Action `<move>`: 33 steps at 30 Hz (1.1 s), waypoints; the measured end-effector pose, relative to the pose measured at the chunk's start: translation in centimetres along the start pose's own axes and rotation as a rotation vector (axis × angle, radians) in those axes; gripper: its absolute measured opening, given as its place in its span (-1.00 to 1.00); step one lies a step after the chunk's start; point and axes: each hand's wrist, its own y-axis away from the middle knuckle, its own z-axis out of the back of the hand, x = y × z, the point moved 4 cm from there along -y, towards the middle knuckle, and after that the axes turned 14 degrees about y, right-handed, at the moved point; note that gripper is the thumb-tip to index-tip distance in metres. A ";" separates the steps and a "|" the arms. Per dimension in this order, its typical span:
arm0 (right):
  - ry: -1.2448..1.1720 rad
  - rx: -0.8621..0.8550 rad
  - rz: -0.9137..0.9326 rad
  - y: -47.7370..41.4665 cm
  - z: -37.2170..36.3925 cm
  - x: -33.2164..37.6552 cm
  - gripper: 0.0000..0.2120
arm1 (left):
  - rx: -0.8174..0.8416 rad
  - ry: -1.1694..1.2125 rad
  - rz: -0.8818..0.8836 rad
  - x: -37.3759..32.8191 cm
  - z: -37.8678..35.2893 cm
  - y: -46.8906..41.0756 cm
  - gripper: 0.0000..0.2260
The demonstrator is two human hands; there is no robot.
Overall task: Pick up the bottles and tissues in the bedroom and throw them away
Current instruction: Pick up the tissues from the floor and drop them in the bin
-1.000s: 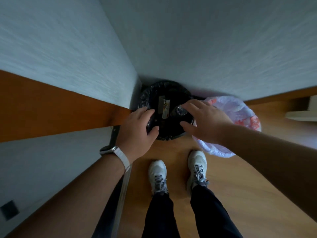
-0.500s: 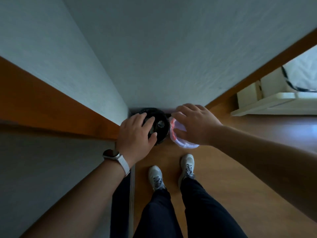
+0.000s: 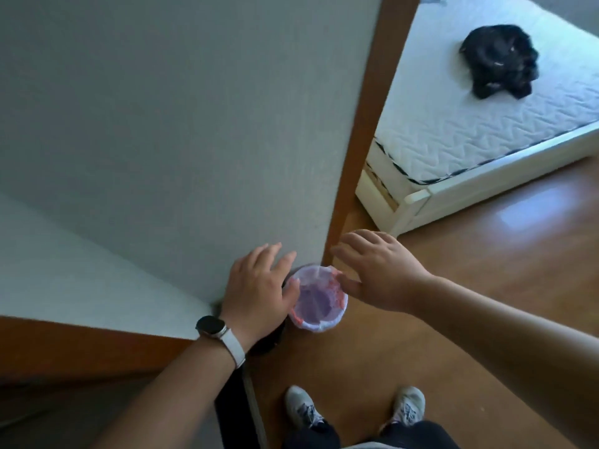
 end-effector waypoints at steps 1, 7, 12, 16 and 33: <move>-0.003 -0.006 -0.033 1.2 0.3 -1.5 -0.57 | 0.002 -0.016 -0.031 -1.4 0.1 -1.1 -0.58; -0.023 -0.071 -0.230 9.1 0.9 -11.1 -0.55 | 0.026 -0.053 -0.202 -11.9 -1.3 -7.6 -0.58; -0.053 -0.161 -0.378 16.5 0.3 -19.5 -0.53 | 0.064 -0.030 -0.345 -22.1 -4.0 -11.7 -0.59; -0.064 -0.198 -0.467 22.7 -0.4 -25.9 -0.53 | 0.049 -0.019 -0.439 -30.5 -6.9 -14.7 -0.59; -0.046 -0.207 -0.879 38.4 -3.2 -43.7 -0.52 | 0.144 -0.006 -0.770 -52.3 -16.5 -26.5 -0.57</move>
